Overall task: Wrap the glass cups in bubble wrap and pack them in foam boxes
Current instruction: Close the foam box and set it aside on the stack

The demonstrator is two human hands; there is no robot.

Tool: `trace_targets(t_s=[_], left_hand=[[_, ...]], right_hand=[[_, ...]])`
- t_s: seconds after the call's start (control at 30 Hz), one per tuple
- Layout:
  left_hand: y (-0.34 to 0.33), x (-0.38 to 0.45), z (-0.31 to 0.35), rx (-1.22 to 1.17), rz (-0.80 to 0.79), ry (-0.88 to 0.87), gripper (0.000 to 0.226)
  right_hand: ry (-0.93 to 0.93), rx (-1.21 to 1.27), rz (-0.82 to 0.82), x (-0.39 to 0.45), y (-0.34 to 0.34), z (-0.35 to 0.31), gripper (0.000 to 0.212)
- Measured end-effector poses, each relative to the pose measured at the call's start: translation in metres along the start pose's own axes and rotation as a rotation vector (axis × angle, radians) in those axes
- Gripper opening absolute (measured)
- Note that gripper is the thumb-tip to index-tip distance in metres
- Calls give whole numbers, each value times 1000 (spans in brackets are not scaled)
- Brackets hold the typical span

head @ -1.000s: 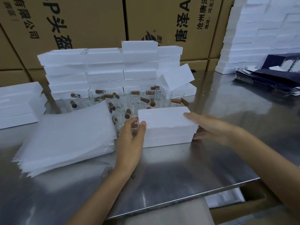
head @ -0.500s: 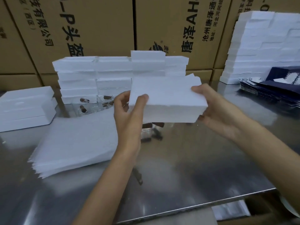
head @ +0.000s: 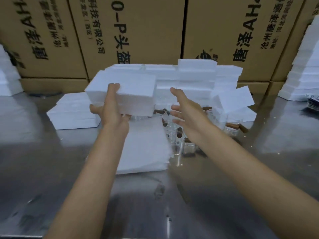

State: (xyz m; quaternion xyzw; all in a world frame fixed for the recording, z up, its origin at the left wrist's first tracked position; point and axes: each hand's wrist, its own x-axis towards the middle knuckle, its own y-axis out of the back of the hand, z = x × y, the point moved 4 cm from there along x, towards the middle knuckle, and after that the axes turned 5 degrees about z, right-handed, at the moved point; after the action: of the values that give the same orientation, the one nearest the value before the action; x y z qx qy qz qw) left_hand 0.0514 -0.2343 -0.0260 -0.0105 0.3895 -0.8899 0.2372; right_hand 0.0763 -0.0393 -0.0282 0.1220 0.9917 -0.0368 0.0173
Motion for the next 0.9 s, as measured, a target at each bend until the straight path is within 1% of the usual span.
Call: trace_targets(t_s=[0.2,0.3,0.43,0.5,0.57,0.6,0.67,0.73,0.77,0.83,0.9], left_hand=[[91,83,62,18,417,-72,118],[132,112,68,106,544,-82,127],[158,137,53,414,546,7,125],[165,147,50,650,570,-49,116],[169,151,50,878,636,-123,105],[170,152,50,916,649,-153,102],[167,150,47,844,614,-210,104],[162,142,42,750,569,-321,107],[159,136,39,723,536,-399,104],[150,126,30,761,464,-530,95],[142,122,21,873,415,-575,80]], right_hand=[[-90,48,30,9,10,24,27],[-118,56,84,15,21,32,26],[-138,43,93,19,26,44,21],[-143,41,95,19,27,50,20],[-136,39,105,20,27,54,20],[-131,40,109,21,28,56,20],[-117,38,111,22,30,58,19],[-89,32,133,23,33,60,20],[-66,26,157,23,35,60,22],[-12,6,215,23,41,62,22],[29,-15,250,22,45,63,19]])
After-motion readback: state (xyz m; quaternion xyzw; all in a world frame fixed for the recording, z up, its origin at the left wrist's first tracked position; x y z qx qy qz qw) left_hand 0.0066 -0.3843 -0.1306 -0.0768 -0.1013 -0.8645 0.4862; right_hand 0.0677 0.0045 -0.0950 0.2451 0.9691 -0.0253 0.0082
